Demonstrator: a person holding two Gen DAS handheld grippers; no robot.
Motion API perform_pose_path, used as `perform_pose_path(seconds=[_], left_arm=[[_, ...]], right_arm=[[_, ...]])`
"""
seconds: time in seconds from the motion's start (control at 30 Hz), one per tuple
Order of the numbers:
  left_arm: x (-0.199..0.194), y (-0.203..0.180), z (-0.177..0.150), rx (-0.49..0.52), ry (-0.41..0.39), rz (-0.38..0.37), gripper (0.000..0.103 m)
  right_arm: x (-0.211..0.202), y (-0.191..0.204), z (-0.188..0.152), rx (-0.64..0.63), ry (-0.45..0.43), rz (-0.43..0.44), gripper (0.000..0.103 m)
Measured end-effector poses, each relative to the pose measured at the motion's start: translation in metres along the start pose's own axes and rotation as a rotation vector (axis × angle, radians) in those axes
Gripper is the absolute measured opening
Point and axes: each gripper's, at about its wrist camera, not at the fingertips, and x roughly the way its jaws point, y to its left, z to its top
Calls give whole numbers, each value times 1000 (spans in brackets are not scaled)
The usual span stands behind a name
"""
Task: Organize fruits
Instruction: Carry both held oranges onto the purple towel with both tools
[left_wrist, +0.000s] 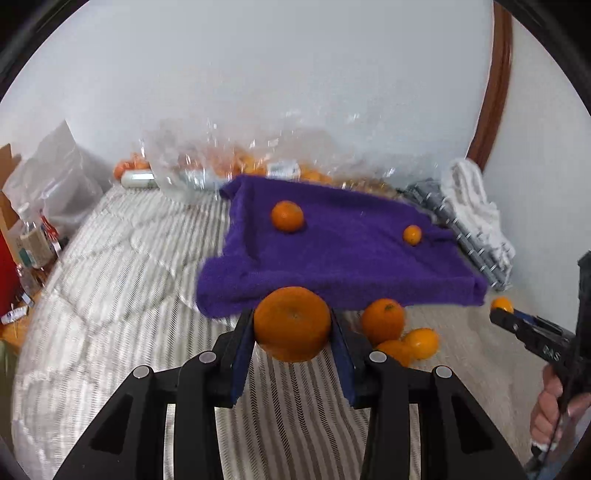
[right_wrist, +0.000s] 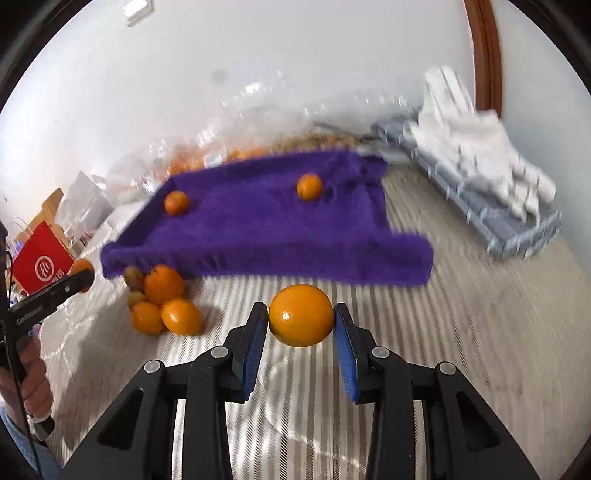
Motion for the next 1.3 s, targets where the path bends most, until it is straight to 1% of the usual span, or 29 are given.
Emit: perform_pose_path(seconds=[0.1,0.23,0.4,0.5,0.57,0.7,0.8,0.87,0.97,1.1,1.17,1.3], left_arm=[[-19,2,21,-6,-35,0,38],[-22,-1,52,-30,-65,-4,38],[0,-13,89,-12,-95,15,38],[16,-20,99,-18,-114,15,38],[28,-22,103,-23,-135,2,38],[55,-23,108,-32,-143,7,38],[74,-23,101,-24,-111,9,38],[86,-21,95,-24,-72,18,38],[101,-17,89,-38,-37,40,38],[114,-8,86,-62,-7,62,38],[118,-2,85,-83,10,56,38],[121,6,82,-107,9,72,38]], right_arm=[[-11,7,24,-30,-39,-8,36],[-12,12,58,-36,-76,-16,36],[-3,13,94,-34,-119,-10,36],[8,12,111,-34,-129,-19,36],[20,11,119,-38,-129,-21,36],[46,2,124,-20,-102,-24,36],[62,-1,119,-13,-89,-23,36],[73,-3,114,-20,-80,-28,36],[93,-5,108,-38,-30,-38,36],[105,-10,103,-45,-1,-52,36],[109,-14,102,-32,9,-53,36],[119,-16,100,-30,25,-63,36]])
